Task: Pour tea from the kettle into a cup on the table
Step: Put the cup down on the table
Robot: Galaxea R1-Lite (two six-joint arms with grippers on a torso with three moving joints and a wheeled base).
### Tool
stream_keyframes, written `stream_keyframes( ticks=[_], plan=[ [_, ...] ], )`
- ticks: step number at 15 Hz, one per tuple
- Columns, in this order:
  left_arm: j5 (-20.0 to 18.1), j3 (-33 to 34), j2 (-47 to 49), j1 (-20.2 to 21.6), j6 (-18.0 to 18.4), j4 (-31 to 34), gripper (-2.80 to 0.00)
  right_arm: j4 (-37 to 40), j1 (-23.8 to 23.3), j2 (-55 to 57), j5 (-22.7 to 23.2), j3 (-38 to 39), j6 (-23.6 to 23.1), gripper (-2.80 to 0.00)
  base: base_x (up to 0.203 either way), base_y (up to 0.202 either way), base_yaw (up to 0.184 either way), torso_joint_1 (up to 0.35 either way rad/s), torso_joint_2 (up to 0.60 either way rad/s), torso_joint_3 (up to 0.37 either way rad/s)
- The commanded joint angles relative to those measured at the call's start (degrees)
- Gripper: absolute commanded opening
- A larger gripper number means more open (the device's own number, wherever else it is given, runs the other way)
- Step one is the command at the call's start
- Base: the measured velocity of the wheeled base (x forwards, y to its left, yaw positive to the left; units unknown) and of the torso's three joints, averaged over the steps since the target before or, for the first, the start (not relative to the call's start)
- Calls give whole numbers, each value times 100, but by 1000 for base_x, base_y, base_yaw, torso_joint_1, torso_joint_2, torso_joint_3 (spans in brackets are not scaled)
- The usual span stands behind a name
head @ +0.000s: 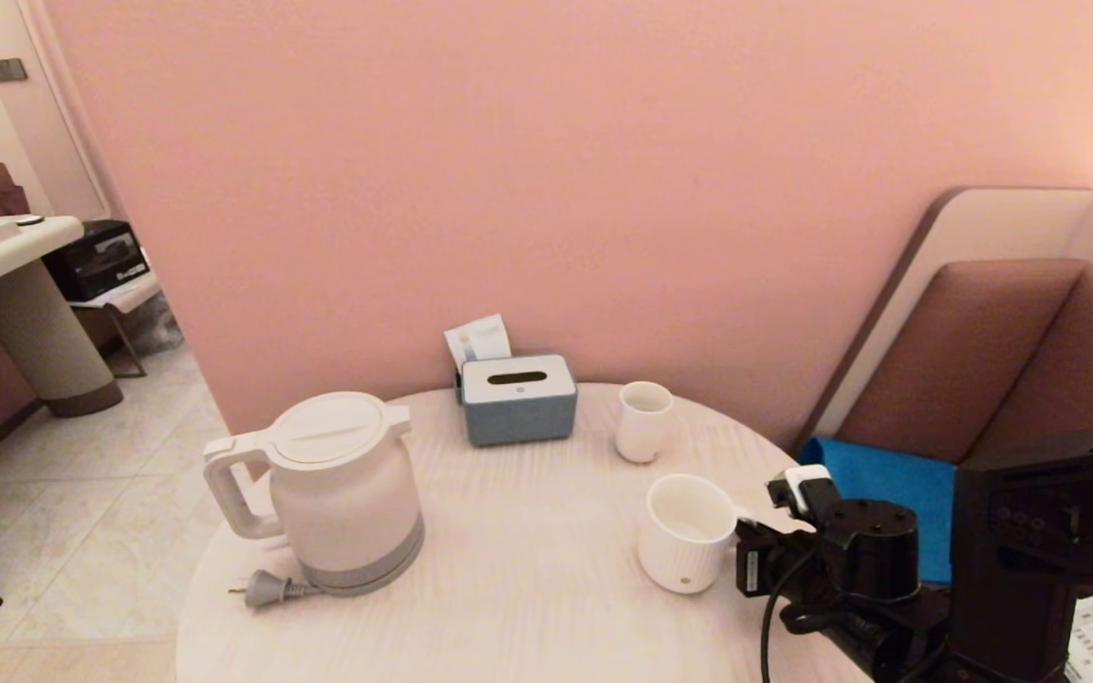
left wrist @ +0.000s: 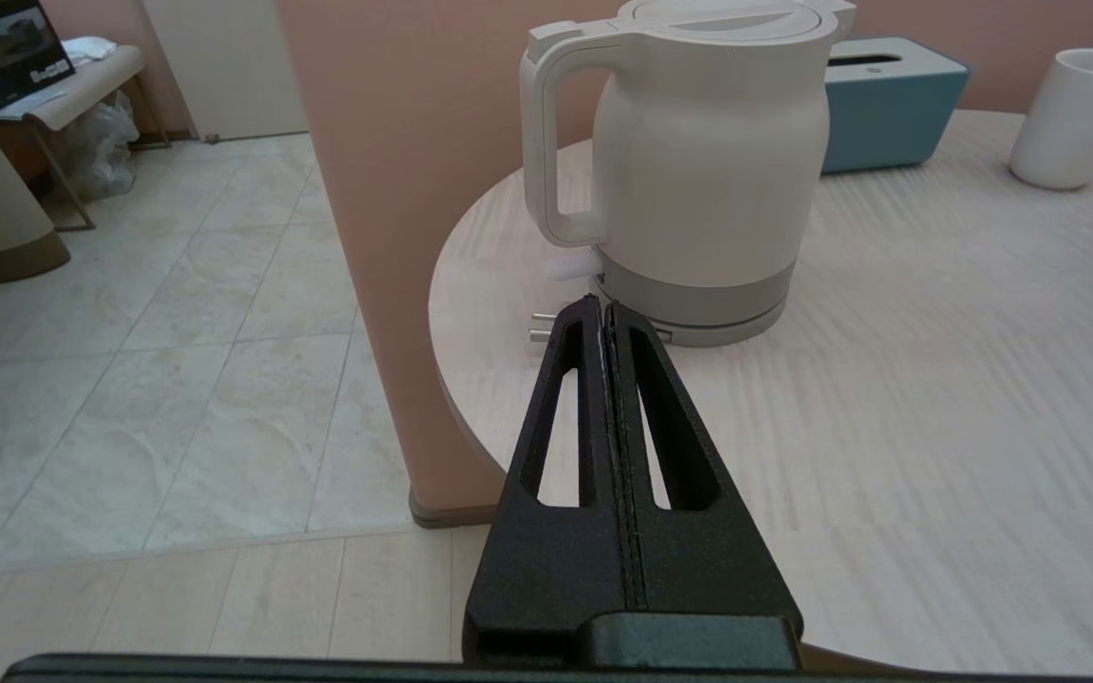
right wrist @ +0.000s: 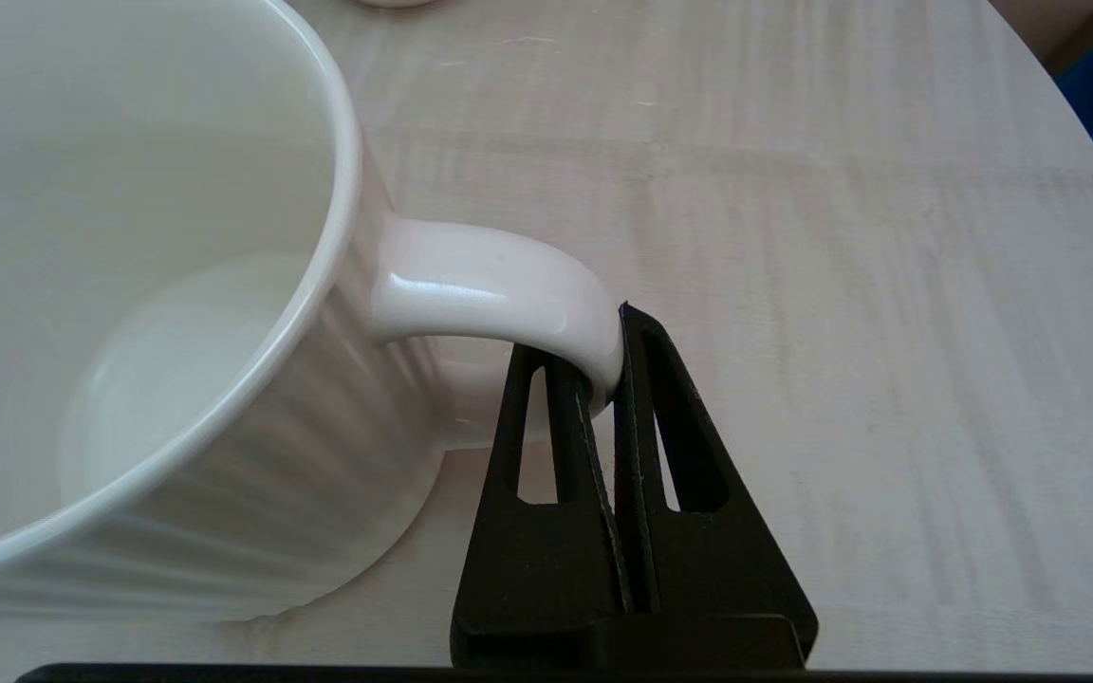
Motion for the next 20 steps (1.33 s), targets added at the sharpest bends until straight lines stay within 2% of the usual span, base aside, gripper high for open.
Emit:
stream_keyframes(
  ticks=[1,14,15,20],
  plan=[
    [-2,0,7,0,0,-3,-280,-159,18,18,-5,-9,1,-280,0,0,0,0,0,0],
    [-2,0,7,0,0,-3,-280,-159,32,22,4,34,-8,-280,0,0,0,0,0,0],
    [5,0,7,0,0,-3,-280,-159,32,22,4,35,-17,0,0,0,0,0,0,0],
    [0,0,7,0,0,-4,-280,-159,32,31,4,97,-8,0,0,0,0,0,0,0]
  ],
)
